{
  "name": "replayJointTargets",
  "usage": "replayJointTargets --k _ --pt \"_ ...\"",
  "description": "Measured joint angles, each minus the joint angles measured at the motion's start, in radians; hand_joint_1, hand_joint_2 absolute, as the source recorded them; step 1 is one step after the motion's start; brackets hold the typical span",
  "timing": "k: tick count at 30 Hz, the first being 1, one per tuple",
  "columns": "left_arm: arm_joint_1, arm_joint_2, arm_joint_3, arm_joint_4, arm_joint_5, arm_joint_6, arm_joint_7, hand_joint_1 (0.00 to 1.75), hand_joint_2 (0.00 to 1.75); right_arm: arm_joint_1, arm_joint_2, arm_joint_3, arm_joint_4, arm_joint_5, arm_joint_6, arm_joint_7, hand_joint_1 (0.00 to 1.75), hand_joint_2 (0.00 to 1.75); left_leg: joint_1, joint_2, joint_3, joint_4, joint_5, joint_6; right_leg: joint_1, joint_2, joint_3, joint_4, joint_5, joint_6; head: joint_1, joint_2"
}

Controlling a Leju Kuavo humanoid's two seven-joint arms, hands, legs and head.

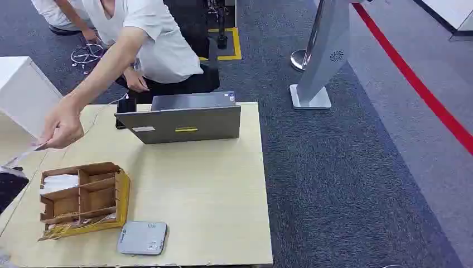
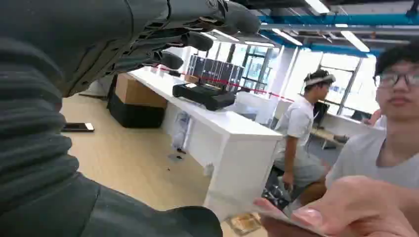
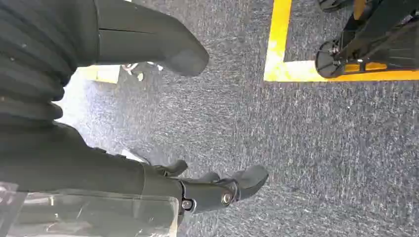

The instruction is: Pass the card to the sensor for recognition and then transmit it.

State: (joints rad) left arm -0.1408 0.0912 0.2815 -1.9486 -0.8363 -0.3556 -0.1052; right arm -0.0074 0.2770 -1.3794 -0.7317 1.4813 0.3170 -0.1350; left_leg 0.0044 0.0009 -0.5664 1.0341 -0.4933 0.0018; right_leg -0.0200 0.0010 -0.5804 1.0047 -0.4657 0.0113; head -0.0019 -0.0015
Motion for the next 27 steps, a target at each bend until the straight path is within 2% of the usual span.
replayJointTargets --k 12,13,17,20,27 --pt "-0.042 0.148 -0.157 0.001 -0.241 -0.285 0.173 0.00 1.75 -0.003 0.000 -0.001 -0.002 0.042 0.021 0.032 0.00 1.75 0.000 0.000 0.000 0.000 0.000 0.000 0.000 0.000 0.000 0.000 0.000 0.000 0.000 0.000" --pt "-0.043 0.161 -0.170 0.001 -0.259 -0.308 0.187 1.75 1.75 -0.003 0.000 -0.001 -0.003 0.043 0.022 0.034 0.00 1.75 0.000 0.000 0.000 0.000 0.000 0.000 0.000 0.000 -0.001 0.000 0.000 0.000 0.000 0.000" --pt "-0.052 0.219 -0.219 0.001 -0.329 -0.407 0.242 1.75 1.75 -0.003 0.000 -0.001 -0.016 0.046 0.040 0.039 0.00 1.75 0.000 0.000 0.000 0.000 0.000 0.000 0.000 0.000 -0.001 0.000 0.000 0.000 0.000 0.000" --pt "-0.056 0.251 -0.247 0.001 -0.359 -0.458 0.272 1.75 1.75 -0.001 0.004 -0.001 -0.033 0.048 0.064 0.042 0.00 1.75 0.000 0.000 -0.001 0.000 0.000 0.000 0.000 0.000 -0.001 0.000 0.000 0.000 0.000 0.000" --pt "-0.057 0.283 -0.275 0.001 -0.355 -0.470 0.281 1.75 1.75 0.001 0.015 -0.001 -0.059 0.048 0.079 0.042 0.00 1.75 0.000 0.000 -0.001 0.000 0.000 0.000 0.000 0.000 -0.001 0.000 0.000 0.000 0.000 0.000"
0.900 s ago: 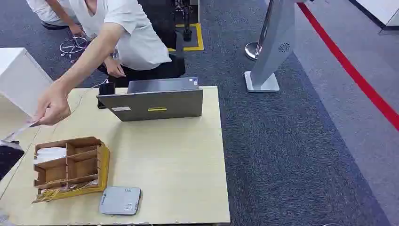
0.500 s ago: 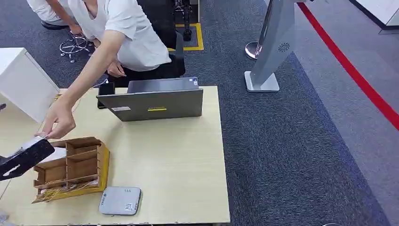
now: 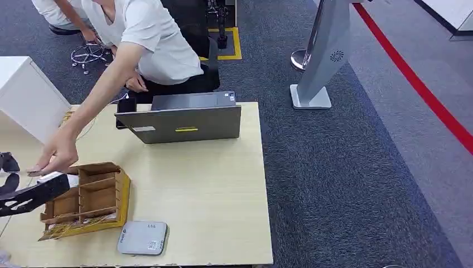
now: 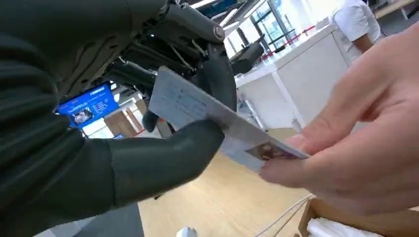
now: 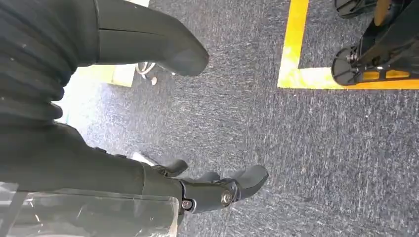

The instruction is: Pass the card to the sensor for recognition and then transmit it.

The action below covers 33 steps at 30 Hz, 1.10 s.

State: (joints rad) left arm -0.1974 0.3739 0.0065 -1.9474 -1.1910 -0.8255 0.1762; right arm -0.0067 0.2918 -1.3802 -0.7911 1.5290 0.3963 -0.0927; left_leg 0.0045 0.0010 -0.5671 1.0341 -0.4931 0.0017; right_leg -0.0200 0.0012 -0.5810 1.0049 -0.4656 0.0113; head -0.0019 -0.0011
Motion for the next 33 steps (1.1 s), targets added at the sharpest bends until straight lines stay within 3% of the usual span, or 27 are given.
replayJointTargets --k 5,9,12,15,18,19,24,29,33 --pt "0.000 0.017 -0.011 0.000 0.041 -0.001 0.009 1.75 1.75 0.003 0.008 0.000 -0.020 0.000 0.015 0.003 0.00 1.75 0.000 0.000 0.000 0.000 0.000 0.000 0.000 0.000 0.000 0.000 0.000 0.000 0.000 0.000" --pt "0.004 0.052 -0.019 0.000 0.142 0.004 -0.018 1.75 1.75 0.009 0.009 0.002 -0.036 0.000 0.028 -0.003 0.00 1.75 0.000 0.000 0.000 0.000 0.000 0.000 0.000 0.000 0.000 0.000 0.000 0.000 0.000 0.000" --pt "0.008 0.059 -0.031 0.000 0.172 0.057 -0.032 1.75 1.75 0.013 0.011 0.002 -0.050 0.000 0.039 -0.014 0.00 1.75 0.000 0.000 0.000 0.000 0.000 0.000 0.000 0.000 0.000 0.000 0.000 0.000 0.000 0.000" --pt "0.032 0.056 -0.067 -0.008 0.163 0.178 -0.057 1.75 1.75 0.019 0.012 0.002 -0.063 0.000 0.048 -0.022 0.00 1.75 0.000 0.000 0.000 0.000 0.000 0.000 0.000 0.000 0.000 0.000 0.000 0.000 0.000 0.000" --pt "0.066 0.027 -0.113 -0.037 0.126 0.324 -0.113 1.75 1.75 0.027 0.013 0.003 -0.063 0.000 0.042 -0.032 0.00 1.75 -0.001 0.000 0.000 0.000 0.000 0.000 0.000 0.000 0.000 0.000 0.000 0.000 0.000 0.000" --pt "0.088 0.005 -0.138 -0.053 0.102 0.401 -0.148 1.75 1.75 0.032 0.013 0.010 -0.062 -0.003 0.032 -0.034 0.00 1.75 -0.001 0.000 0.000 0.000 0.000 0.000 -0.001 0.000 0.000 0.000 0.000 0.000 0.000 0.000" --pt "0.193 -0.074 -0.276 -0.091 0.050 0.562 -0.226 1.75 1.75 0.074 0.013 0.091 -0.060 -0.137 0.015 0.018 0.00 1.75 -0.002 0.000 0.000 0.000 -0.001 0.002 -0.002 0.000 0.000 -0.001 0.000 0.001 0.000 0.000" --pt "0.265 -0.139 -0.359 -0.093 0.020 0.632 -0.269 1.75 1.75 0.142 0.013 0.264 -0.095 -0.317 0.022 0.109 0.00 1.75 -0.002 0.000 -0.001 0.000 -0.002 0.002 -0.002 0.000 -0.001 -0.001 0.000 0.001 0.001 0.000" --pt "0.294 -0.175 -0.398 -0.083 0.002 0.640 -0.273 1.75 1.75 0.183 0.013 0.366 -0.121 -0.346 0.032 0.128 0.00 1.75 -0.002 0.000 -0.001 0.000 -0.002 0.002 -0.002 0.000 -0.001 -0.001 0.000 0.001 0.000 0.000"
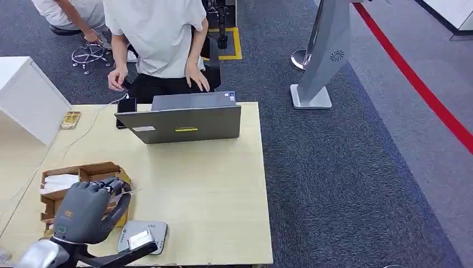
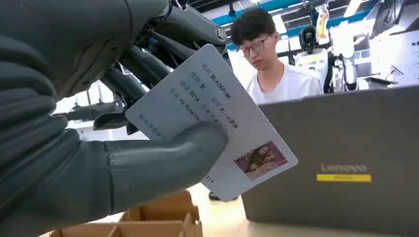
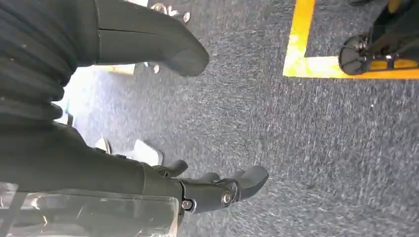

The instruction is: Pass the card to the sensor for recognition and then transmit it.

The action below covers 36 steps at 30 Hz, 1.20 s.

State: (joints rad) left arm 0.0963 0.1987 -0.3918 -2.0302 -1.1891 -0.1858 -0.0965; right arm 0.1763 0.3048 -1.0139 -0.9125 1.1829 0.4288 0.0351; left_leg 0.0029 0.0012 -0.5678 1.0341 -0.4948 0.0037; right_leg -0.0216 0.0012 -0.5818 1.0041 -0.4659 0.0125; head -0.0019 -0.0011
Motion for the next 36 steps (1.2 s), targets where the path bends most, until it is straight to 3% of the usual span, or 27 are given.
replayJointTargets --k 7,19,27,36 --pt "0.023 -0.034 -0.037 0.045 -0.022 -0.002 0.012 1.75 1.75 0.023 0.000 0.090 -0.022 -0.013 0.001 0.006 0.00 1.75 0.000 0.000 0.000 0.000 0.001 -0.001 0.000 0.000 0.000 0.000 0.000 0.000 0.001 0.000" --pt "0.076 -0.079 -0.042 0.188 -0.156 -0.023 0.194 1.75 1.75 0.038 0.000 0.142 -0.042 -0.009 0.003 0.025 0.00 1.75 0.000 0.000 -0.001 0.000 0.000 0.000 0.000 0.000 0.000 0.000 0.000 0.000 0.000 0.000" --pt "0.104 -0.094 -0.040 0.237 -0.169 -0.039 0.196 1.75 1.75 0.038 0.000 0.142 -0.044 0.008 0.003 0.024 0.00 1.75 0.000 0.000 -0.001 0.000 0.000 0.000 0.000 0.000 0.000 0.000 0.000 0.000 0.000 0.000" --pt "0.107 -0.087 -0.029 0.273 -0.141 -0.113 0.165 1.75 1.75 0.037 0.000 0.146 -0.044 0.008 0.001 0.036 0.00 1.75 0.000 0.000 -0.001 0.000 0.000 0.000 0.000 -0.001 0.001 0.000 0.000 0.000 0.000 0.000"
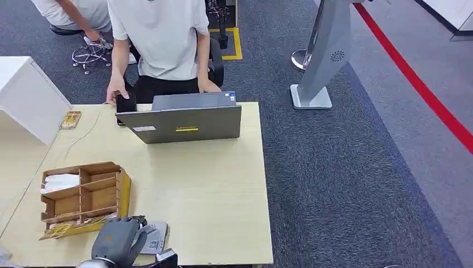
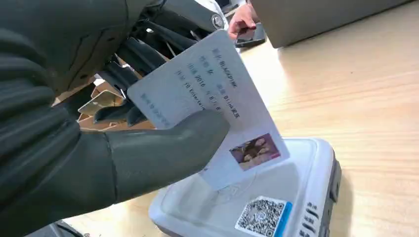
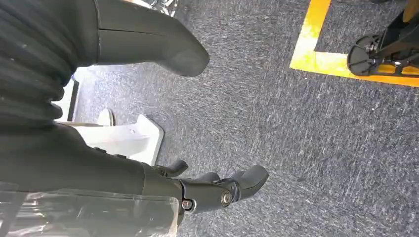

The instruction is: Pass the card to the sensor for recognition and then transmit it.

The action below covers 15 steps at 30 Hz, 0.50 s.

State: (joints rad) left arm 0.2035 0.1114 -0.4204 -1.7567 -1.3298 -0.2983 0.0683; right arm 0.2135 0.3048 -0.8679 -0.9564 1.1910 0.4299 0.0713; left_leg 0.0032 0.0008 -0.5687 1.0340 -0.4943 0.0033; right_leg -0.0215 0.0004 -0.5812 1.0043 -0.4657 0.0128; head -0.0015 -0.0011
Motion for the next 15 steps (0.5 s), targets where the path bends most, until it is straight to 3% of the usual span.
replayJointTargets --k 6,9,12,15 --pt "-0.003 -0.015 0.003 -0.032 -0.051 0.036 0.042 1.75 1.75 0.002 0.000 0.000 -0.004 -0.015 0.000 0.009 0.00 1.75 0.000 0.000 0.000 0.000 0.001 0.001 0.000 0.000 -0.001 0.000 0.000 0.000 0.000 0.000" --pt "-0.026 -0.028 0.014 -0.099 -0.108 0.107 0.039 1.75 1.75 0.014 0.000 0.019 -0.013 -0.070 -0.009 0.036 0.00 1.75 0.000 0.000 0.000 0.000 0.001 0.001 0.000 0.000 -0.001 0.000 0.000 0.000 0.000 0.000" --pt "-0.084 -0.052 0.049 -0.195 -0.176 0.164 -0.002 1.75 1.75 0.063 0.000 0.092 -0.045 -0.178 -0.022 0.097 0.00 1.75 0.000 -0.002 0.000 0.000 0.001 0.001 0.000 -0.002 0.000 0.000 0.000 0.000 0.000 0.000" --pt "-0.167 -0.065 0.092 -0.266 -0.201 0.144 -0.008 1.75 1.75 0.099 0.000 0.165 -0.069 -0.208 -0.021 0.126 0.00 1.75 0.000 -0.002 -0.001 0.000 0.002 0.000 0.000 -0.002 0.000 0.000 0.001 0.000 0.000 0.000"
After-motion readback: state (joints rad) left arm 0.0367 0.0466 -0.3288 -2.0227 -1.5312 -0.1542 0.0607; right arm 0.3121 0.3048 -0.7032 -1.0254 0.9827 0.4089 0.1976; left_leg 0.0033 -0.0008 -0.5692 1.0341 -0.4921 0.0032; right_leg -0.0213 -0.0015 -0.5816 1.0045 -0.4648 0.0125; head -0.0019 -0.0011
